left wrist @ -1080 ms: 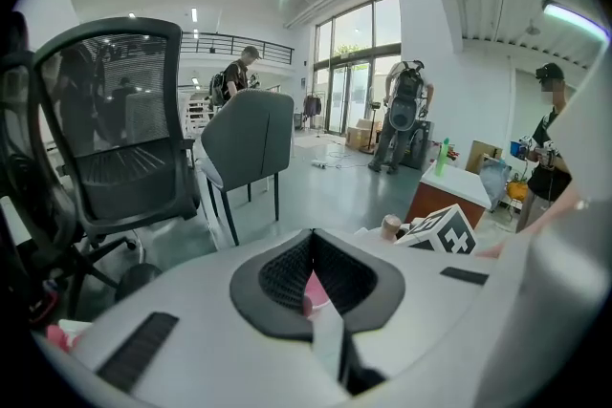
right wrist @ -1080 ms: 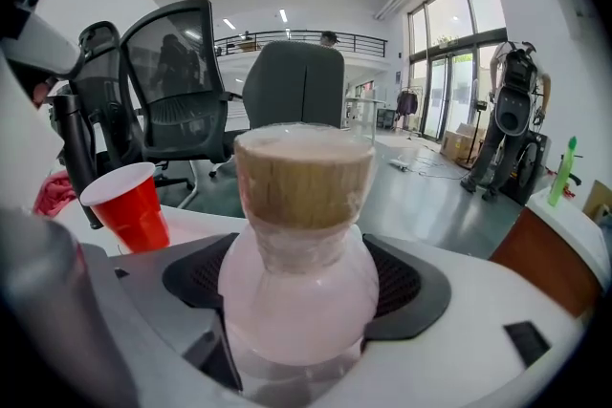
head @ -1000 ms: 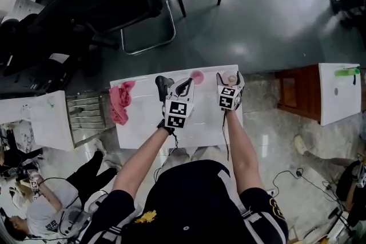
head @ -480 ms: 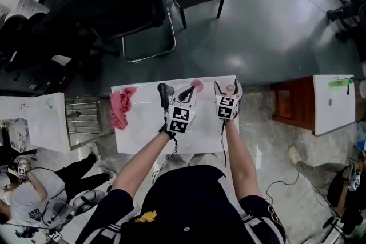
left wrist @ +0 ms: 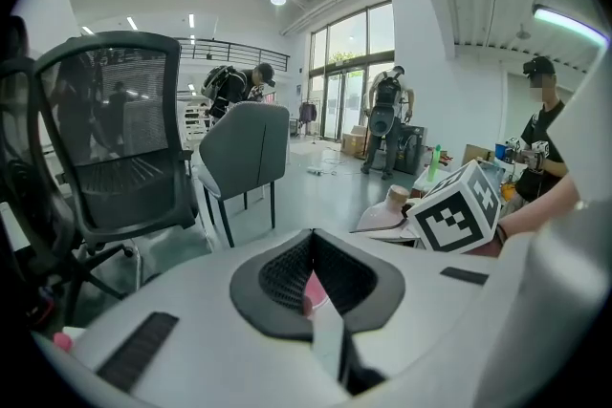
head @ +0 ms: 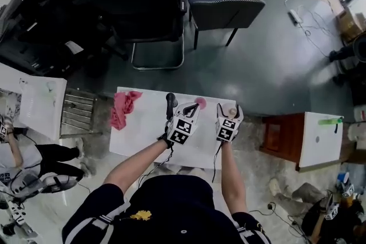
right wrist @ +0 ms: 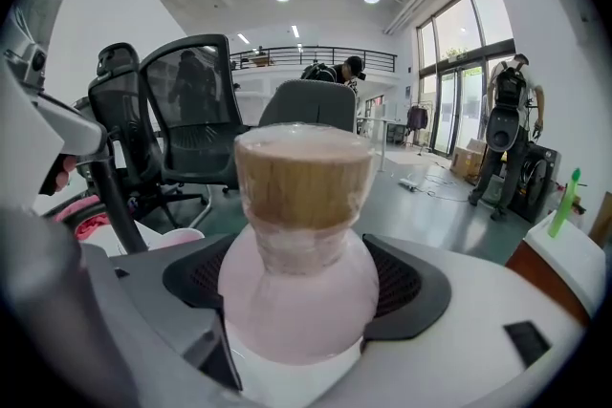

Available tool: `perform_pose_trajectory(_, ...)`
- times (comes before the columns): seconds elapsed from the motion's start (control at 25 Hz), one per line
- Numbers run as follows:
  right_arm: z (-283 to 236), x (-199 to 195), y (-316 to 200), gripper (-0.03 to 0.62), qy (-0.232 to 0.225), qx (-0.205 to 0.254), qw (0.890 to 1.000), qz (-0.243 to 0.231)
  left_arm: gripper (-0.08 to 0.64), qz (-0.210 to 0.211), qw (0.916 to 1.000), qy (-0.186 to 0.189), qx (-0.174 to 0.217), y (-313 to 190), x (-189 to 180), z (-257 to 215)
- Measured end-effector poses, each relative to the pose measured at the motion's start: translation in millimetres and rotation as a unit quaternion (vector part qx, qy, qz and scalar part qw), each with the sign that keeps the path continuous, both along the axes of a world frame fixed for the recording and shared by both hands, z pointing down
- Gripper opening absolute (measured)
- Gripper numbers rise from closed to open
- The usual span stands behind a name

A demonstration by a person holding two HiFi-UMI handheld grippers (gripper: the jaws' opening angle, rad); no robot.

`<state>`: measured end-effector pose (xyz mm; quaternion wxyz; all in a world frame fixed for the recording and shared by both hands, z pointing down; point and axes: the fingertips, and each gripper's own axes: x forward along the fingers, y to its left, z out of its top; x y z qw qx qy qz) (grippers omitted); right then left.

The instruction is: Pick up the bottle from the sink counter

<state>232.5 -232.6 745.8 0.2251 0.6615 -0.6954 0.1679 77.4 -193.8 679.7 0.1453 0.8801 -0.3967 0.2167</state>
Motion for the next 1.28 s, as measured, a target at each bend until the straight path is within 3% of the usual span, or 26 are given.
perform_pose_trajectory(0.24, -14, 8, 31, 0.425, -0.007, -0.022, 1.000, 0.014, 0.018, 0.021, 0.9996, 0.013, 0.010, 19, 22, -18)
perform_pose_trajectory(0.48, -24, 5, 30, 0.425, -0.006, -0.013, 1.000, 0.014, 0.018, 0.038, 0.9982, 0.025, 0.039, 25, 36, -47)
perform_pose_trajectory(0.68, -31, -6, 37, 0.425, -0.017, -0.016, 1.000, -0.004, 0.018, 0.026, 0.9974, 0.035, 0.057, 27, 31, -56)
perform_pose_trajectory(0.88, -62, -19, 27, 0.425, -0.017, 0.010, 1.000, -0.018, 0.018, 0.023, 0.9952, 0.045, 0.084, 17, 28, -80)
perform_pose_trajectory(1.28, -77, -42, 63, 0.425, -0.037, -0.009, 0.999, -0.031, 0.018, 0.032, 0.9948, 0.045, 0.085, 42, 20, -95)
